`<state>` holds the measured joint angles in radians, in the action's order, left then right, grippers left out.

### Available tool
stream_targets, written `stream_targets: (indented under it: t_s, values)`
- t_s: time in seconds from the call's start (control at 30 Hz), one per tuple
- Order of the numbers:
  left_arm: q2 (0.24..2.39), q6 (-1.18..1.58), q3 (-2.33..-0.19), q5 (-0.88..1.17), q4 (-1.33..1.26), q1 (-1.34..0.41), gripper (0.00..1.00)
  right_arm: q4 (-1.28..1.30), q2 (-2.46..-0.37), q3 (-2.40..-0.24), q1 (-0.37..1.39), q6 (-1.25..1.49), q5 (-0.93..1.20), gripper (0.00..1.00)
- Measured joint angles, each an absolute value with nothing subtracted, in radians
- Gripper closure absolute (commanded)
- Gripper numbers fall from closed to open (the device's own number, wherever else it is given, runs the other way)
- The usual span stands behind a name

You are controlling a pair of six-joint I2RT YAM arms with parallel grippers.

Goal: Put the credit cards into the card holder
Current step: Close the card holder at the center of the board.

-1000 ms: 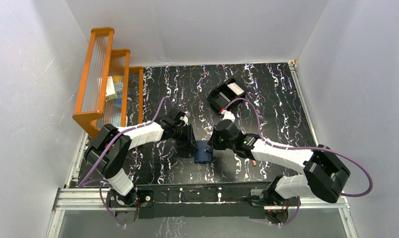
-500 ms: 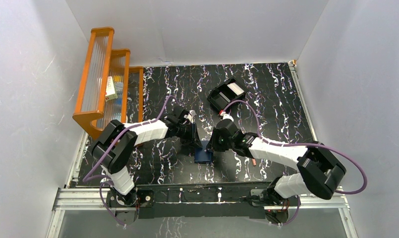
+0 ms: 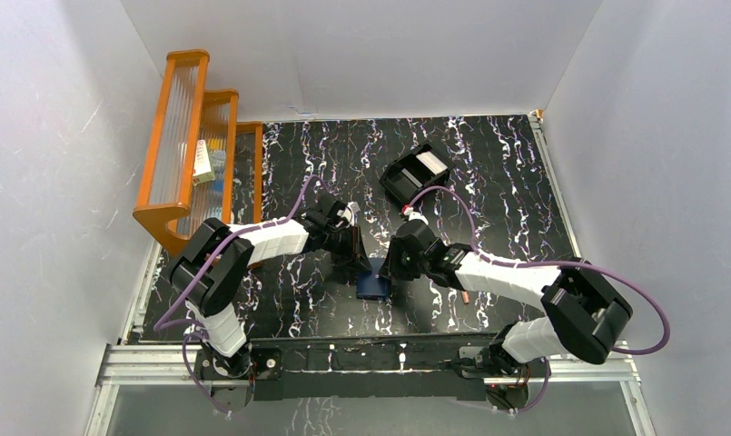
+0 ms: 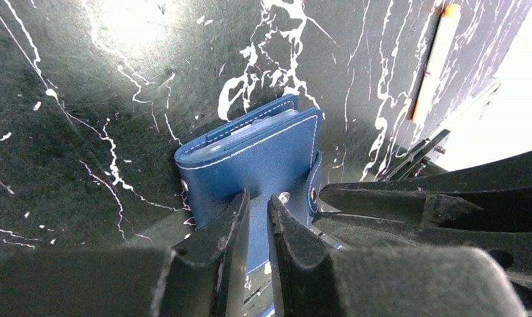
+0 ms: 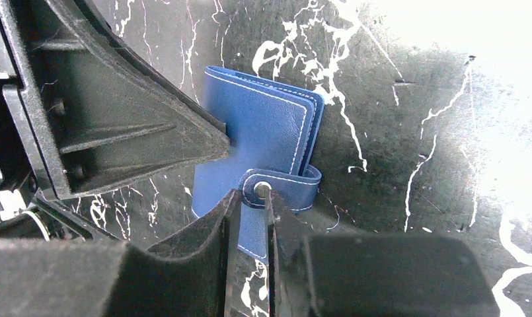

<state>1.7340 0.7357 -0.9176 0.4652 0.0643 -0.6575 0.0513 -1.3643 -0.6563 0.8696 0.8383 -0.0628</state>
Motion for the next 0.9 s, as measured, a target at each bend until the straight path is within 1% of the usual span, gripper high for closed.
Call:
stream_targets:
  t_s: [0.57,0.7,0.9]
  values:
    - [1.734,0.737,-0.918,0.465,0.062,-0.657,0.84,-0.014,-1.416,-0.656,0.870,0.872,-0.010,0.81]
    - [1.734,0.737,-0.918,0.465,0.062,-0.658,0.84,-0.020,-1.416,-0.656,0.870,0.878,-0.003,0.80]
    - [1.734,0.737,-0.918,0.465,0.061,-0.658,0.83,-0.004,-1.415,-0.657,0.870,0.879,0.006,0.76]
